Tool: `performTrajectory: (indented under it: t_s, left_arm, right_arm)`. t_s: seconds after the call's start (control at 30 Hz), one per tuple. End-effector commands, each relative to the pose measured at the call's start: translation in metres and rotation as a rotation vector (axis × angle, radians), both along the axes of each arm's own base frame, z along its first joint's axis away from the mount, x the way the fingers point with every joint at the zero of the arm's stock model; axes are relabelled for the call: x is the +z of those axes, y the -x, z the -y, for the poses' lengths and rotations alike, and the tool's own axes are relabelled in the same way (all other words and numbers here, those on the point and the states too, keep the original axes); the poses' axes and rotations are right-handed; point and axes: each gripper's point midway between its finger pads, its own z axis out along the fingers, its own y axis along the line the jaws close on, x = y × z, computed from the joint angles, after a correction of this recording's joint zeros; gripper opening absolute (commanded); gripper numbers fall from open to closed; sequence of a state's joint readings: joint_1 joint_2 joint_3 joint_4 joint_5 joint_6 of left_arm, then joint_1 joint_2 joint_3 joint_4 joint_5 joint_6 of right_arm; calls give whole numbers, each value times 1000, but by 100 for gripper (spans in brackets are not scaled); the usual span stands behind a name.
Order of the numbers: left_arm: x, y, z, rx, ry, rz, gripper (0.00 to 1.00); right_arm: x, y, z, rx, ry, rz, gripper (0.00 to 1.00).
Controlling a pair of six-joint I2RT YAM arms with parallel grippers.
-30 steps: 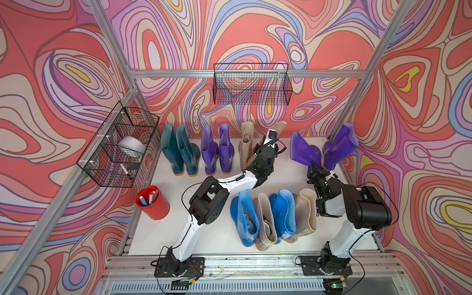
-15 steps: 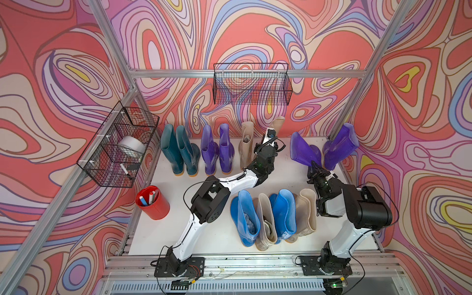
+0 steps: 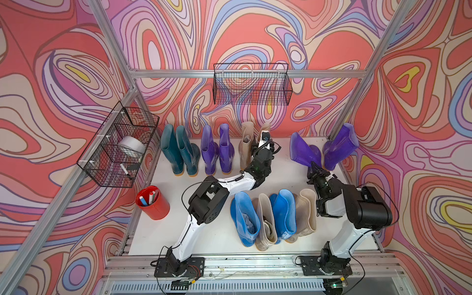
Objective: Match and arrange rain boots in pairs
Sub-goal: Pair a pair of rain boots at the center of the board.
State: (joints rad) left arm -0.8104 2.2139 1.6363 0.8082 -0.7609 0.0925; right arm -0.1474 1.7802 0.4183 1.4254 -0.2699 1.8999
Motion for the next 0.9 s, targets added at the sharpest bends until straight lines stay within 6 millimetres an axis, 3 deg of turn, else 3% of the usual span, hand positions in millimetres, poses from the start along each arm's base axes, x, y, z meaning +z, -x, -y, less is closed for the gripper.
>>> performTrajectory:
  t_s: [0.0,0.23,0.63,0.87]
  left_arm:
    - [34,11,-9,-8,96,76,72]
    - [48,29,-13,-57,107,97,79]
    - [88,60,1,-217,78,95,81]
    - [111,66,11,-289,-39,-42,80]
  right_arm:
    - [19,4,1,-1,5,71,24]
    - [18,4,1,3,0,69,24]
    - [20,3,-1,14,-7,72,24]
    - [26,1,-2,22,-13,87,24]
